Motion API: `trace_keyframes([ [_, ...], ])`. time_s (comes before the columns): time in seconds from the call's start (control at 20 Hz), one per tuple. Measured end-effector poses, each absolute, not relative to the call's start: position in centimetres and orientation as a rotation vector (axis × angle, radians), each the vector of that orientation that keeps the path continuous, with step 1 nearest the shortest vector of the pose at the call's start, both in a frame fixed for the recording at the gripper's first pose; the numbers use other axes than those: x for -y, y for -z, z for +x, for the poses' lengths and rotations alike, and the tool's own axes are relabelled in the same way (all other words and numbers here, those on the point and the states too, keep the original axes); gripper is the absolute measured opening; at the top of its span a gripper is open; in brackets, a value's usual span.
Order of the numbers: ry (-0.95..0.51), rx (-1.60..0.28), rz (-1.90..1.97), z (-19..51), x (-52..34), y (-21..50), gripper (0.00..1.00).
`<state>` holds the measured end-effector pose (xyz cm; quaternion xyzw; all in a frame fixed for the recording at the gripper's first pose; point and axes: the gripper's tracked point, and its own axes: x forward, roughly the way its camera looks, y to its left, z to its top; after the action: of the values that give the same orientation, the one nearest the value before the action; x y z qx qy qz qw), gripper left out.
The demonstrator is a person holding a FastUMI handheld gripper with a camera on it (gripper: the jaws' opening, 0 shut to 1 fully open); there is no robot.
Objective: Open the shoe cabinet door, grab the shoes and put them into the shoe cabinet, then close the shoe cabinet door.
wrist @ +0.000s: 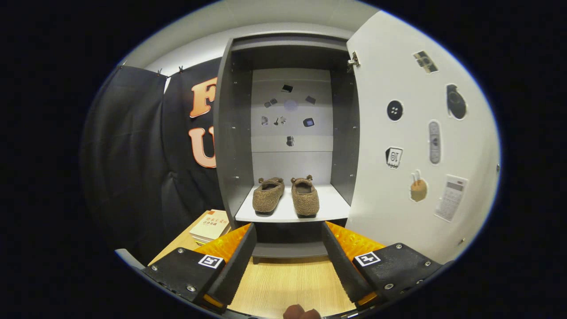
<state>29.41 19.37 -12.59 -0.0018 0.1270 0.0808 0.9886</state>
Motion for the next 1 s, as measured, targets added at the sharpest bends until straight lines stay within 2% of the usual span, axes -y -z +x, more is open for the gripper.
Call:
trace_keyframes([
  [0.35, -0.270, -0.195, 0.068, 20.2, -12.7, 9.9, 0.92],
  [0.6, -0.274, -0.149, 0.086, 16.9, -6.6, 8.5, 0.92],
  [1.0, -0.129, -0.085, 0.116, 16.0, 3.2, 9.0, 0.92],
])
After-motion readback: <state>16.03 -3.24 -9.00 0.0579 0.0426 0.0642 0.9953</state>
